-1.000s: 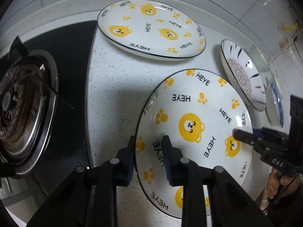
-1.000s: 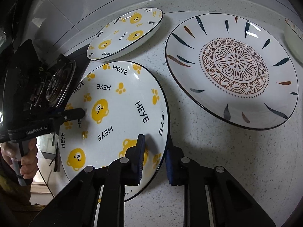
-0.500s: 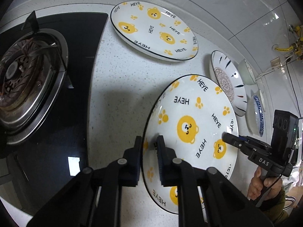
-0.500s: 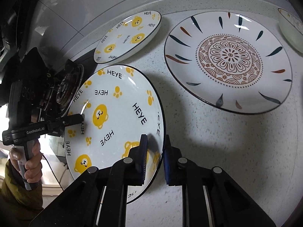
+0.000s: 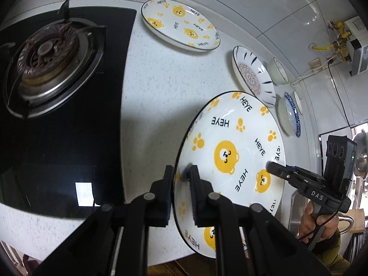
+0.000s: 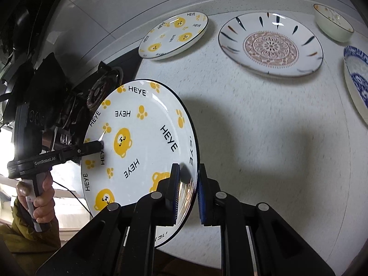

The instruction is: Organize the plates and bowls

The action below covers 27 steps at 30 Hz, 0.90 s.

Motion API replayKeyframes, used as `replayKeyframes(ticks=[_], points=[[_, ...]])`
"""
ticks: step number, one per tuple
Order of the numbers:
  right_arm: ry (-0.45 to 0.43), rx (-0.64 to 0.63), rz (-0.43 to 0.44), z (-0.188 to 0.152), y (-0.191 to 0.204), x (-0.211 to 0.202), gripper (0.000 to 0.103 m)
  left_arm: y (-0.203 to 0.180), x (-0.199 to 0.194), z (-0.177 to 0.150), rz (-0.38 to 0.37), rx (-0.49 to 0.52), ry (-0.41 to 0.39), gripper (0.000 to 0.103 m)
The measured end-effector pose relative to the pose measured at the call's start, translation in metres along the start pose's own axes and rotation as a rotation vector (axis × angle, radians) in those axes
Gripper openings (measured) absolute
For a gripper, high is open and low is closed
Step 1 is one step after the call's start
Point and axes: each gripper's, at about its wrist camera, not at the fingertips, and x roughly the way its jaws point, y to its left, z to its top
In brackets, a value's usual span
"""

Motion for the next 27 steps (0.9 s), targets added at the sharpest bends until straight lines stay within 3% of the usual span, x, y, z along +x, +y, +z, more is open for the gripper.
replayKeyframes(ticks=[6, 14, 27], points=[[0.032, 0.043, -0.001, -0.024, -0.008, 0.019, 0.013, 0.012, 0.017, -0.022, 0.014, 0.012, 0.048, 0.013], [0.061, 0.085, -0.053, -0.03, -0.014, 0.045, 0.013, 0.024, 0.049, -0.031, 0.026, 0.011, 0.116, 0.013], [0.06, 0.067, -0.073, -0.028, -0.01, 0.046, 0.014, 0.025, 0.047, -0.031, 0.048, 0.101, 0.052, 0.016]])
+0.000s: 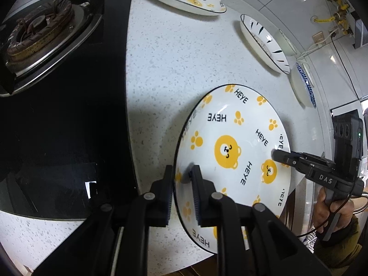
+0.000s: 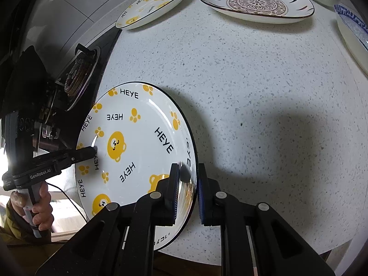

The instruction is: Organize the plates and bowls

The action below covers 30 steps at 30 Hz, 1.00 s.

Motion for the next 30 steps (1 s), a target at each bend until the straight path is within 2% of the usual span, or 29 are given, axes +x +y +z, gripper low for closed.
replayKeyframes(ticks=[5, 9, 13, 16, 18, 21, 22, 26, 30], points=[[-0.013, -0.004, -0.004, 0.003, -0.001, -0.002, 0.014, -0.001, -0.005, -0.001, 0.028, 0.033, -0.025, 0.021], [-0.036, -0.004, -0.004, 0.009, -0.003, -0.008, 0.015, 0.0, -0.017, 0.0, 0.071, 0.062, -0.061, 0.029], [-0.07, 0.002, 0.006, 0.016, -0.008, -0.019, 0.024, -0.001, -0.033, 0.003, 0.105, 0.093, -0.096, 0.037], [-0.103, 0.017, -0.006, 0.023, -0.016, -0.029, 0.033, -0.005, -0.045, 0.013, 0.105, 0.092, -0.122, 0.049], [-0.129, 0.024, -0.01, 0.03, -0.023, -0.039, 0.037, -0.01, -0.05, 0.024, 0.091, 0.097, -0.133, 0.054], [-0.179, 0.022, -0.038, 0.047, -0.038, -0.058, 0.045, -0.022, -0.049, 0.042, 0.029, 0.096, -0.117, 0.069], [-0.198, 0.016, -0.05, 0.054, -0.042, -0.065, 0.05, -0.026, -0.048, 0.049, 0.009, 0.1, -0.111, 0.074], [-0.261, -0.033, -0.094, 0.089, -0.057, -0.09, 0.07, -0.055, -0.036, 0.082, -0.06, 0.097, -0.094, 0.077], [-0.283, -0.049, -0.101, 0.13, -0.077, -0.102, 0.076, -0.083, -0.019, 0.115, -0.085, 0.094, -0.089, 0.077]])
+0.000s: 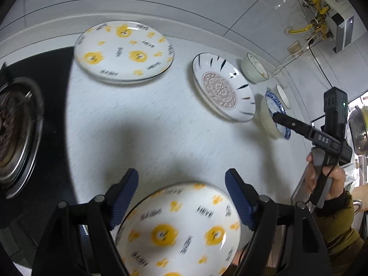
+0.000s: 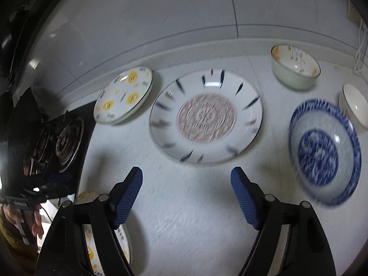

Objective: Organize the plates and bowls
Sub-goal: 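Move the right tool to the mandala plate and grip its rim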

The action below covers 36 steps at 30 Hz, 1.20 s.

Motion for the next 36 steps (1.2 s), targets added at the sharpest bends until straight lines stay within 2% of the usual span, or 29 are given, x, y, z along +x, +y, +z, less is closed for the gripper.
replayKeyframes(ticks=[3, 5, 11, 14, 21, 29, 30, 32, 33, 36], points=[[0.0, -0.007, -0.008, 0.03, -0.018, 0.01, 0.08, -0.013, 0.019, 0.023, 0.015, -0.004, 0.007, 0.077], [0.027, -0.005, -0.004, 0.049, -0.032, 0.024, 0.08, -0.016, 0.033, 0.036, -0.002, -0.024, 0.022, 0.077], [0.116, 0.034, -0.016, 0.079, -0.067, 0.064, 0.081, -0.019, 0.081, 0.069, -0.006, -0.091, 0.057, 0.077], [0.142, 0.032, -0.019, 0.086, -0.076, 0.078, 0.081, -0.018, 0.1, 0.084, -0.014, -0.13, 0.068, 0.077], [0.198, -0.02, -0.02, 0.092, -0.074, 0.099, 0.08, -0.009, 0.135, 0.108, 0.023, -0.207, 0.076, 0.077], [0.251, -0.078, -0.008, 0.089, -0.07, 0.108, 0.08, -0.011, 0.148, 0.13, -0.01, -0.278, 0.047, 0.075], [0.252, -0.083, -0.008, 0.088, -0.07, 0.108, 0.08, -0.01, 0.149, 0.133, -0.02, -0.297, 0.048, 0.072], [0.253, -0.089, -0.005, 0.087, -0.071, 0.108, 0.079, -0.01, 0.154, 0.136, -0.045, -0.314, 0.07, 0.057], [0.253, -0.09, -0.008, 0.087, -0.072, 0.107, 0.077, -0.009, 0.157, 0.137, -0.065, -0.319, 0.091, 0.047], [0.257, -0.09, -0.021, 0.089, -0.078, 0.105, 0.067, -0.008, 0.165, 0.138, -0.092, -0.318, 0.13, 0.024]])
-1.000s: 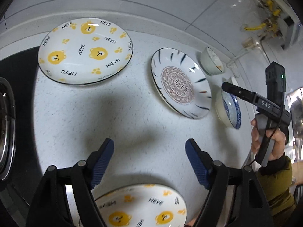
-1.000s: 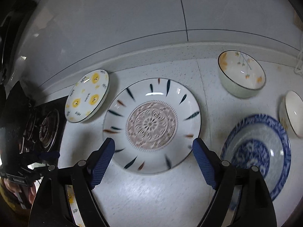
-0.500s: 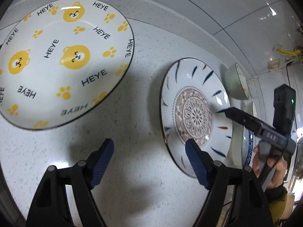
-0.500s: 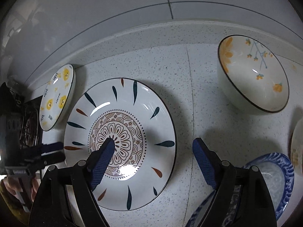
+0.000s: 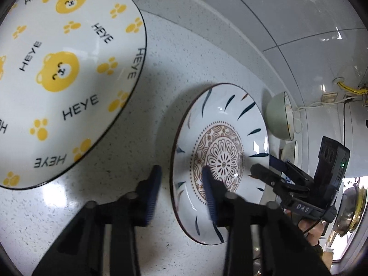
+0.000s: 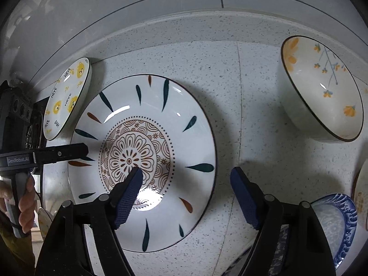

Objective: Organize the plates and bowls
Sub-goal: 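Move the right tool to the mandala plate and grip its rim, then lift the mandala plate, lower it onto the bear plate, open right tool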

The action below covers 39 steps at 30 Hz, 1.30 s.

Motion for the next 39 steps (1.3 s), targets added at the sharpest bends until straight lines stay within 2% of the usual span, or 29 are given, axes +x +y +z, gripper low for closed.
replayKeyframes(ticks=[3, 4, 6, 7, 15, 20, 26, 33, 39], points=[[0.002, 0.008, -0.005, 0.001, -0.008, -0.003, 0.05, 0.002, 0.004, -0.001, -0.009, 0.0, 0.012, 0.015], [0.004, 0.017, -0.005, 0.001, -0.011, -0.005, 0.039, 0.002, 0.006, -0.002, -0.01, 0.004, 0.016, 0.01], [0.009, 0.024, -0.005, 0.003, -0.015, -0.005, 0.016, 0.002, 0.007, -0.004, -0.005, 0.013, 0.008, 0.008], [0.014, 0.028, 0.002, 0.004, -0.016, -0.004, 0.012, 0.004, 0.006, -0.005, -0.012, 0.014, 0.012, 0.008], [0.019, 0.005, -0.025, 0.006, -0.008, -0.005, 0.012, 0.01, 0.0, -0.014, -0.037, 0.0, 0.024, 0.007], [-0.014, -0.003, -0.029, 0.008, 0.007, -0.012, 0.012, 0.01, -0.011, -0.017, -0.038, 0.006, 0.004, 0.007], [-0.017, -0.008, -0.015, -0.004, 0.031, -0.028, 0.012, 0.02, -0.043, -0.031, -0.03, -0.01, -0.004, 0.007], [-0.015, -0.035, 0.006, -0.042, 0.088, -0.051, 0.012, 0.041, -0.103, -0.079, -0.031, -0.022, -0.005, 0.007], [-0.002, -0.079, 0.061, -0.101, 0.148, -0.067, 0.012, 0.075, -0.163, -0.15, -0.034, -0.015, -0.008, 0.007]])
